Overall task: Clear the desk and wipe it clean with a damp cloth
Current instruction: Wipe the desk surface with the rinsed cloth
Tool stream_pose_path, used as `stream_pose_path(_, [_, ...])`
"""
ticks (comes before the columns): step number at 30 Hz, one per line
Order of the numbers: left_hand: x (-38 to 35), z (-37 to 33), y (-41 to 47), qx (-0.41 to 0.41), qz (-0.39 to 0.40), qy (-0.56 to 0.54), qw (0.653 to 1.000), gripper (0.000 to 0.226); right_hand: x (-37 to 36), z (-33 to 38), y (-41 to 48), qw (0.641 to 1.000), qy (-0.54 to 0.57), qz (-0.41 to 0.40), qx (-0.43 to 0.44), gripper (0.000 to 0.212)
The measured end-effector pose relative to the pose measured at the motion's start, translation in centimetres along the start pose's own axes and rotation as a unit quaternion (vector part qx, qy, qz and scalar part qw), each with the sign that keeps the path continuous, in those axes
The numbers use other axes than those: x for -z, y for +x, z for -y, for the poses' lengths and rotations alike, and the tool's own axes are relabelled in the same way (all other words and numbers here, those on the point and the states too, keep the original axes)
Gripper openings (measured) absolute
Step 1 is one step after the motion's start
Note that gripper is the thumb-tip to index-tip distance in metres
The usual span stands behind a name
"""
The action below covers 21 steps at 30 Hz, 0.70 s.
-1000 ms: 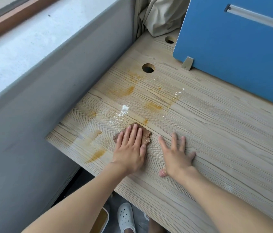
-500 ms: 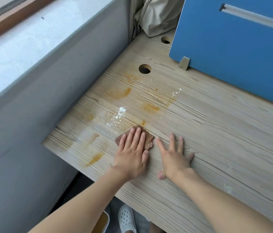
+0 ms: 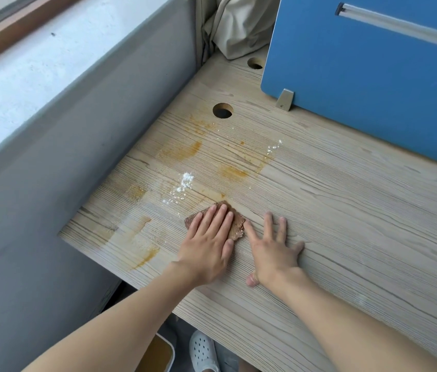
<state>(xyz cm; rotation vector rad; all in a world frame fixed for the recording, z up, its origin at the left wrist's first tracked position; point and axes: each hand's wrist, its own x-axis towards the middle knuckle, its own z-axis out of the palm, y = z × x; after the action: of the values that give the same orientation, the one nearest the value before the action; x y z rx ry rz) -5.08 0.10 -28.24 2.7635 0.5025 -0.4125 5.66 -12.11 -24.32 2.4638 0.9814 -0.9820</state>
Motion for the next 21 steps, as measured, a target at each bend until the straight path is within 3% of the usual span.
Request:
stream_pose_path(5, [1.1, -0.5, 2.5, 0.051, -0.012, -0.009, 0.999, 0.065, 2.0, -2.1, 1.3, 0.996, 0.067, -0.052, -0.021, 0.12])
stream_pose_path(9, [-0.1, -1.0, 0.6, -0.004, 0.0, 0.016, 1.0, 0.071, 2.4, -3.3, 2.7, 0.991, 0.107, -0.023, -0.079, 0.126])
stream_pose_path(15, [1.6, -0.5, 4.3, 0.046, -0.011, -0.015, 0.999, 0.064, 2.1, -3.1, 2.9, 0.99, 0.111, -0.022, -0.081, 0.125])
stream_pose_path(21, [0.6, -1.4, 2.5, -0.016, 0.007, 0.02, 1.0, 0.074, 2.2, -2.9, 3.1, 0.989, 0.111, -0.021, -0.091, 0.125])
